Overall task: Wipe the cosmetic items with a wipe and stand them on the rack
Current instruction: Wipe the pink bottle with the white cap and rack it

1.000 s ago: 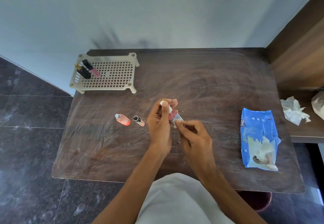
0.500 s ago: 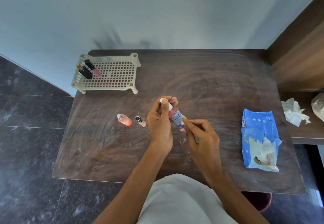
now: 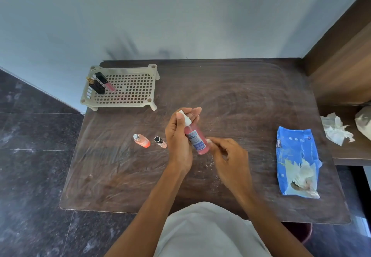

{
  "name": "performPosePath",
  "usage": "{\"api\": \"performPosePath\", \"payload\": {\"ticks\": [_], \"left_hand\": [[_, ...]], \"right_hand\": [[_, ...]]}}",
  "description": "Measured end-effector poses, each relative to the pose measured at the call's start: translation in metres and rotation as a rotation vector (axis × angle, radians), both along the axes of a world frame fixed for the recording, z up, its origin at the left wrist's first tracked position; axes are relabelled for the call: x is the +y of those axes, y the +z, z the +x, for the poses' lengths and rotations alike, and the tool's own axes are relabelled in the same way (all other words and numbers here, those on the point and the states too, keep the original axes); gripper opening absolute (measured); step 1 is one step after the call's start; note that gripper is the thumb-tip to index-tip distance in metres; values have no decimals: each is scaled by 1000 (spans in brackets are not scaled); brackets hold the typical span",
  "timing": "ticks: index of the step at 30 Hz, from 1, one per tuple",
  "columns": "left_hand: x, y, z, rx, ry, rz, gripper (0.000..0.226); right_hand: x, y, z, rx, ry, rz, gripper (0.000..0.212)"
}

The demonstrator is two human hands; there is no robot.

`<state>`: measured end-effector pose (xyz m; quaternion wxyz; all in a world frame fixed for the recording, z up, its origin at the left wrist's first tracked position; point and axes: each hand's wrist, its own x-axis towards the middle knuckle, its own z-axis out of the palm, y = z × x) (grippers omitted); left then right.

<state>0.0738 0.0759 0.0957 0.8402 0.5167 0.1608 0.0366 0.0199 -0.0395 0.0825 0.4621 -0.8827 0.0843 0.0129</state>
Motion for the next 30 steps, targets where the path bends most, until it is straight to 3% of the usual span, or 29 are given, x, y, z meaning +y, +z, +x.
{"api": "performPosePath", "payload": {"ticks": [3, 10, 15, 19, 23, 30], "left_hand": [[0, -3, -2, 3, -26, 35, 31], [4, -5, 2, 10, -17, 0, 35], [-5, 2, -1, 75, -15, 126, 40], [-13, 2, -8, 131, 3, 262, 26], [-15, 5, -12, 182, 51, 198, 25], [-15, -2, -25, 156, -69, 46, 33]], "right_hand": [[1, -4, -7, 68, -32, 46, 23], [15, 11, 2, 218, -111, 481, 17], [14, 13, -4, 131, -114, 329, 25], [16, 13, -7, 11, -116, 220, 25], [16, 9, -13, -72, -111, 126, 25], [25, 32, 17, -108, -195, 279, 11]]}}
